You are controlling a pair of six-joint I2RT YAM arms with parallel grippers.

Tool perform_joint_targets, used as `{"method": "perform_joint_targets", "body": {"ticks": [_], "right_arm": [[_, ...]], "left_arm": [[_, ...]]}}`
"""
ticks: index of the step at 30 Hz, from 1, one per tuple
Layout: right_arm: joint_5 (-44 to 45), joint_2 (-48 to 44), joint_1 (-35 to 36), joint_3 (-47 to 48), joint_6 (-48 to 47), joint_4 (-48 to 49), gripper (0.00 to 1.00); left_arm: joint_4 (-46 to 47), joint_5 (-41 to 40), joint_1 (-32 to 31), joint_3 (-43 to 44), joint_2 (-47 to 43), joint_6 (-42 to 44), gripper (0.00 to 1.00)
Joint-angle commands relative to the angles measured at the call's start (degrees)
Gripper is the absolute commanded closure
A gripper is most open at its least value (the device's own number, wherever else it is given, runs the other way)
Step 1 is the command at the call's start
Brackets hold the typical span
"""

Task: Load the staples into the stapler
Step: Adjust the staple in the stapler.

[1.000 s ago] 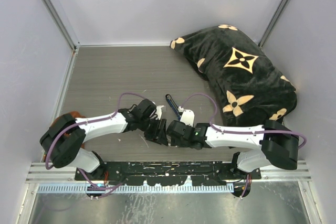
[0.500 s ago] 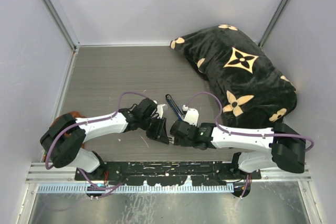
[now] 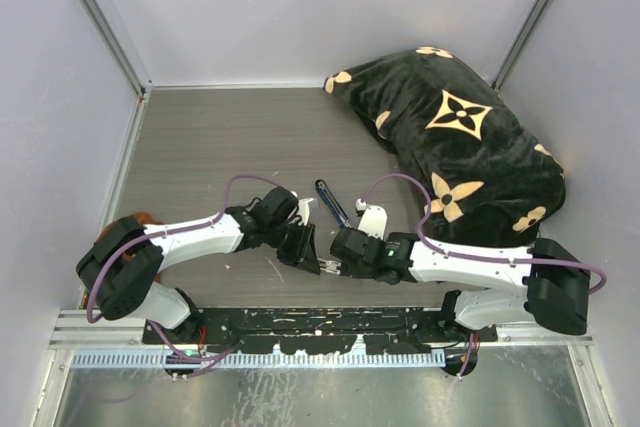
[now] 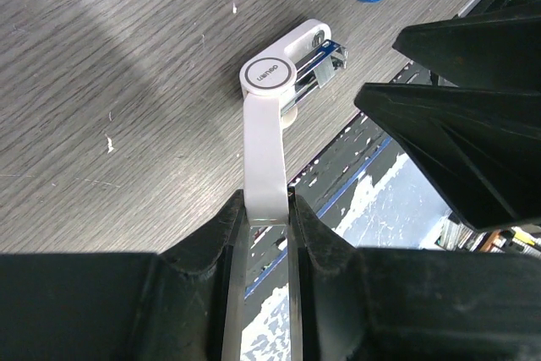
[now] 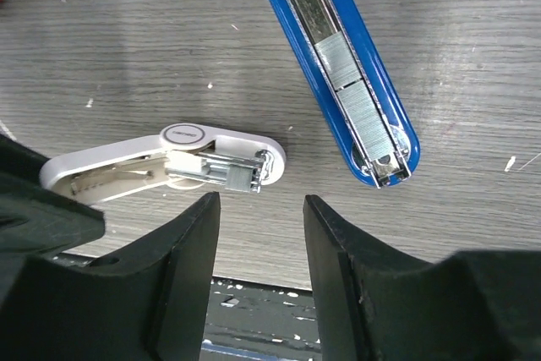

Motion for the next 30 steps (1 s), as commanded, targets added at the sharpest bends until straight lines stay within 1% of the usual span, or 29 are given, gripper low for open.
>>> {"method": "perform_joint_targets", "body": {"ticks": [1, 4, 10, 17, 25, 30], "right_arm": [[0.96, -3.42, -0.19, 1.59, 0.2, 2.77, 0.52], [-0.19, -1.88, -0.19, 2.56, -0.85, 4.7, 0.54], [-1.43, 3.24, -0.17, 4.03, -2.36, 5.08, 0.57], [-2.5, 4.87, -0.13, 4.23, -3.27, 6.88, 0.62], [-2.79, 6.54, -0.19, 4.58, -3.78, 7.1, 0.63], [-2.35, 8.09, -0.19, 5.37, -3.3, 4.63, 0.63]], "left_arm": [[0.14, -0.12, 0.17, 2.07, -0.82, 0.91, 0.93], [0.06, -0.12, 0.15, 2.01, -0.78, 0.91, 0.93], [0.13, -0.12, 0.2, 1.94, -0.89, 0.82, 0.92], [0.28, 0.14, 0.15, 1.9, -0.89, 0.7, 0.91], [0.23, 0.21, 0.06, 1.81, -0.93, 0.64, 0.91], [0.38, 0.41, 0.08, 1.9, -0.9, 0.64, 0.91]]}}
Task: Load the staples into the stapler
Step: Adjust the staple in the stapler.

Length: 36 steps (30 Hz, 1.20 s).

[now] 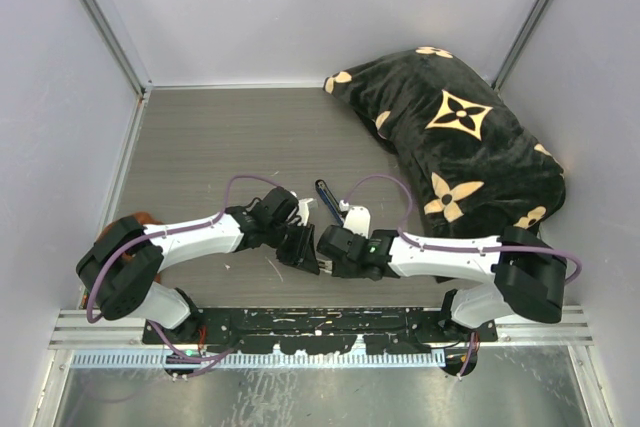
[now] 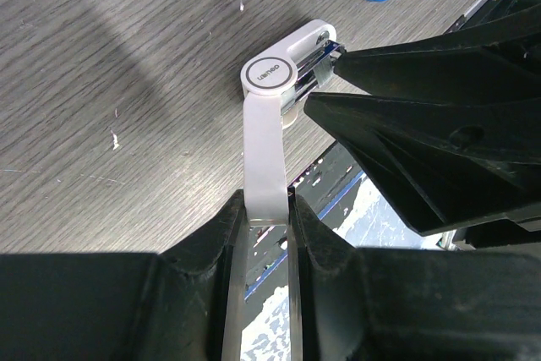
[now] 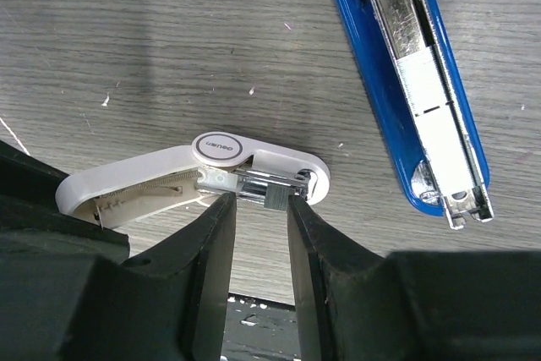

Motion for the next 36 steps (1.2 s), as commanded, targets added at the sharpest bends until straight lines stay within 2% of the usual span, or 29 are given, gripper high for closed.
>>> {"method": "perform_joint_targets", "body": {"ticks": [1, 7, 19, 30, 36], "right_arm": [[1.15, 1.11, -0.1, 3.26, -0.13, -1.49, 0.63], [0.84, 2.86, -0.14, 4.04, 0.01, -2.45, 0.64], [-1.74, 2.65, -0.14, 3.13, -0.87, 4.99, 0.64], [2.27, 0.28, -0.14, 4.74, 0.11, -1.4, 0.65], [2.6, 1.19, -0.14, 4.45, 0.82, -1.82, 0.66]], "left_arm": [[0.98, 0.86, 0.09, 1.89, -0.92, 0.64, 0.91], [1.01, 0.99, 0.11, 1.86, -0.91, 0.64, 0.91], [1.34, 1.2, -0.01, 1.61, -0.88, 0.53, 0.91], [1.35, 1.08, -0.2, 1.64, -0.8, 0.38, 0.91], [1.43, 1.08, -0.32, 1.55, -0.84, 0.31, 0.91]]}}
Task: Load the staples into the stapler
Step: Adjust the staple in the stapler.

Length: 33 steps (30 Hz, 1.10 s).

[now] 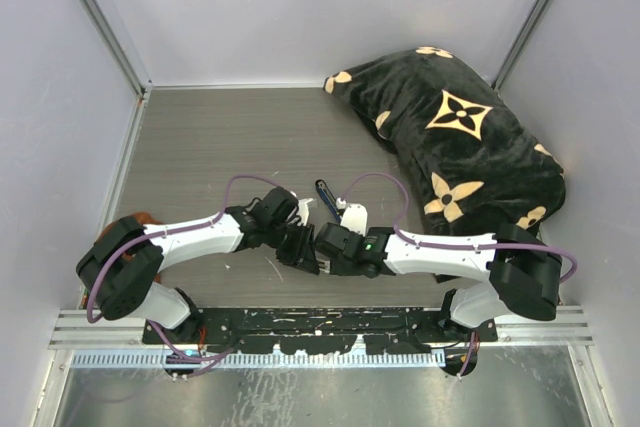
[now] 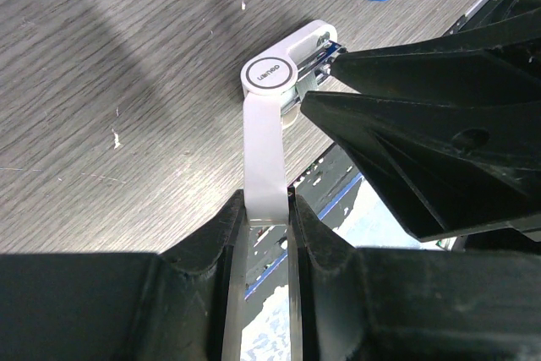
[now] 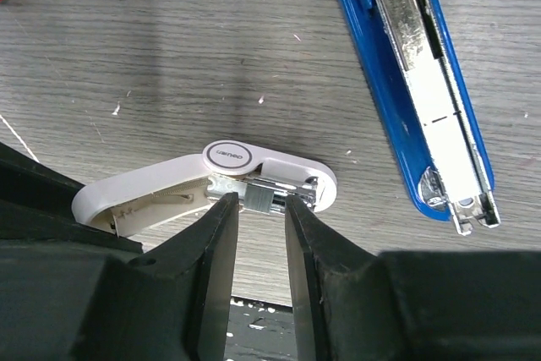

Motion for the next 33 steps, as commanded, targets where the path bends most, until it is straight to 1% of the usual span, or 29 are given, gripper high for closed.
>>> {"method": "perform_joint_targets", "body": {"ticks": [1, 20, 33], "right_arm": [[2.1, -0.4, -0.05, 2.21, 0.8, -0.92, 0.66], [-1.02, 2.49, 0.0, 1.03, 0.96, 3.4, 0.64], [-2.72, 2.33, -0.02, -2.33, 3.74, 4.7, 0.71]], "left_arm": [[1.64, 1.07, -0.35, 1.55, -0.84, 0.36, 0.91], [1.74, 1.15, -0.46, 1.46, -0.66, 0.24, 0.9], [1.7, 1.13, -0.53, 1.38, -0.79, 0.23, 0.9]]}}
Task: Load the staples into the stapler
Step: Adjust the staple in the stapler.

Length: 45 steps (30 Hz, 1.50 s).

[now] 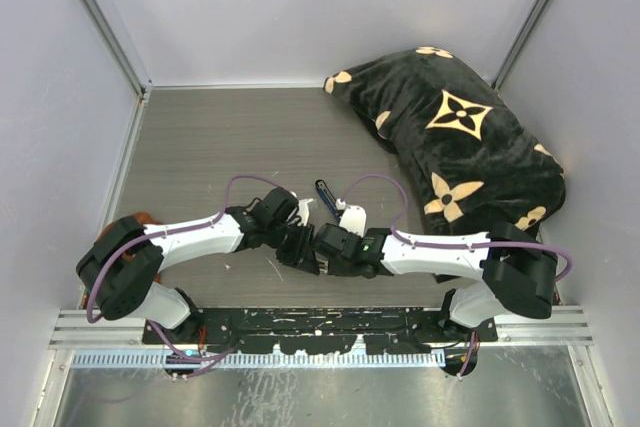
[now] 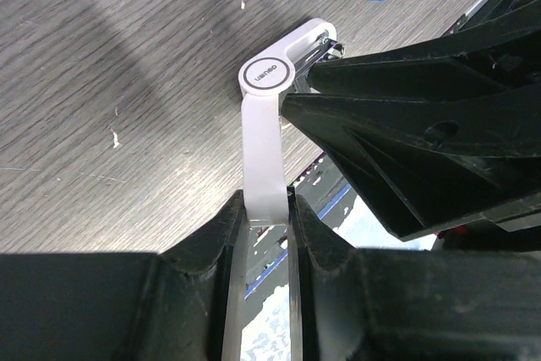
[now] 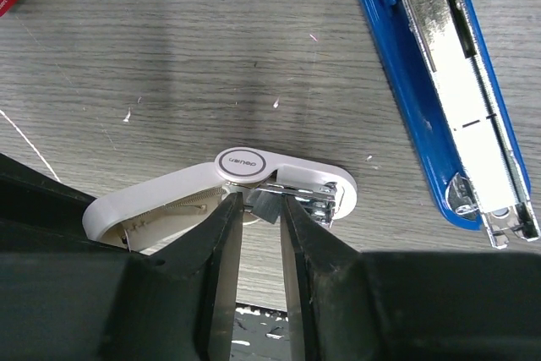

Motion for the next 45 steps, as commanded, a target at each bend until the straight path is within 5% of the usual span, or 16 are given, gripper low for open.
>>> {"method": "perform_joint_targets", "body": {"ticks": [1, 15, 45], "right_arm": [[-1.62, 0.83, -0.01, -1.91, 1.77, 2.4, 0.72], [2.42, -2.36, -0.04, 1.05, -0.41, -2.79, 0.83], [7.77, -6.25, 0.36, -0.42, -3.15, -9.9, 0.84]], "left_arm": [[1.76, 1.15, -0.34, 1.38, -0.8, 0.27, 0.9], [1.79, 1.03, -0.3, 1.55, -0.88, 0.19, 0.9], [2.68, 1.81, -0.31, 1.51, -0.26, -0.26, 0.89]]}}
